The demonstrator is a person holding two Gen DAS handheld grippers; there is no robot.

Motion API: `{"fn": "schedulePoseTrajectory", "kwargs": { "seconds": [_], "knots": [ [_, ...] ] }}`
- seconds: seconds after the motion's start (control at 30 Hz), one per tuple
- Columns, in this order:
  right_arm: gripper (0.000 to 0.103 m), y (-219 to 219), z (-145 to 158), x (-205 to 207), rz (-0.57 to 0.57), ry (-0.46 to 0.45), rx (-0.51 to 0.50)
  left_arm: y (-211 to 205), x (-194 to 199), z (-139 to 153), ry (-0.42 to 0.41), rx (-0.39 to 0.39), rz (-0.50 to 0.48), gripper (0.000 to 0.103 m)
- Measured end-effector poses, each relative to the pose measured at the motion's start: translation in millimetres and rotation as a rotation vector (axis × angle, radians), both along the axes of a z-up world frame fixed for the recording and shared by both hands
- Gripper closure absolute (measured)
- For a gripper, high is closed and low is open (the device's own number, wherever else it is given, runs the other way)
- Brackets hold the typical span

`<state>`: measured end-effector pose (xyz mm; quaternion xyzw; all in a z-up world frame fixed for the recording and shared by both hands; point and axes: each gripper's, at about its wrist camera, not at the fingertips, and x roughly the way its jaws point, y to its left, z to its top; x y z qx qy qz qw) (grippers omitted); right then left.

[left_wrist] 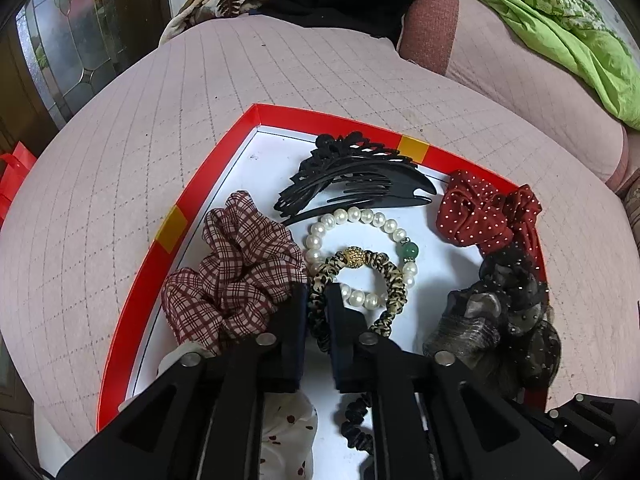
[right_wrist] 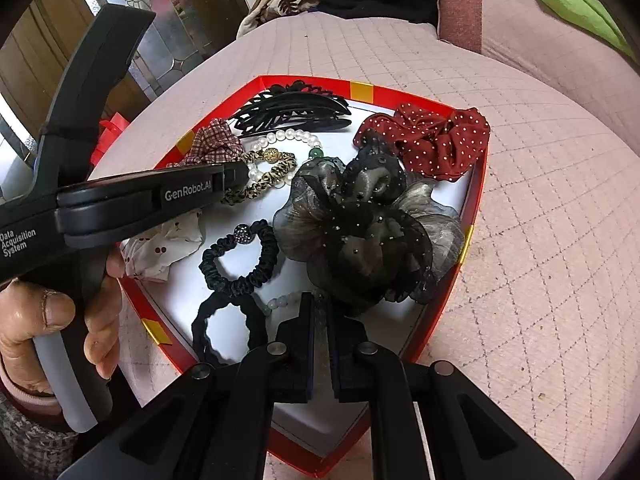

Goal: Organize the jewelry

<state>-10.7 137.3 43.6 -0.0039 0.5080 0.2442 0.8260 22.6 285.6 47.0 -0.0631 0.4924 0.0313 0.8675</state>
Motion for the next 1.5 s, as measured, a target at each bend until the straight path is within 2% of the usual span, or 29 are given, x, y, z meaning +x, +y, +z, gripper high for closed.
{"fn": "schedulePoseTrajectory", "kwargs": {
  "seconds": [0.07, 0.13, 0.23, 0.27, 0.57, 0.63, 0.77, 0.9, 0.93, 1.03, 1.23, 1.37, 1.5],
  "knots": [
    [0.095, 0, 2, -4, 0.005, -0.010, -0.005, 0, -4, 5, -0.011, -0.016, 0.004, 0.079],
    [0.091, 1, 5, -6, 0.009, -0.017, -0.006, -1, -7, 9, -0.022, -0.023, 0.005, 0.064],
    [0.066, 0, 10, -11, 0.009, -0.024, 0.006, -3, -13, 18, -0.041, -0.035, 0.006, 0.062],
    [0.063, -1, 12, -12, 0.008, -0.028, 0.008, -4, -15, 20, -0.044, -0.034, 0.006, 0.062],
    [0.062, -9, 40, -37, 0.003, -0.085, 0.026, 4, -46, 55, -0.112, -0.046, 0.044, 0.060],
    [0.059, -12, 48, -45, 0.002, -0.104, 0.029, 4, -54, 63, -0.137, -0.025, 0.057, 0.055],
    [0.049, -18, 61, -64, -0.005, -0.138, 0.038, 1, -82, 84, -0.219, 0.075, 0.092, 0.047],
    [0.043, -26, 65, -87, -0.021, -0.158, 0.006, -3, -112, 103, -0.310, 0.170, 0.133, 0.036],
    [0.040, -30, 65, -94, -0.026, -0.159, -0.001, -3, -119, 107, -0.334, 0.187, 0.144, 0.027],
    [0.039, -39, 63, -109, -0.043, -0.158, -0.027, -4, -145, 120, -0.414, 0.240, 0.199, 0.013],
    [0.038, -47, 67, -131, -0.088, -0.164, -0.044, -8, -177, 137, -0.472, 0.272, 0.262, 0.010],
    [0.032, -45, 72, -146, -0.104, -0.185, -0.052, -17, -197, 146, -0.506, 0.285, 0.258, 0.005],
    [0.031, -39, 76, -165, -0.109, -0.222, -0.105, -24, -213, 146, -0.496, 0.249, 0.250, 0.005]
  ]
}}
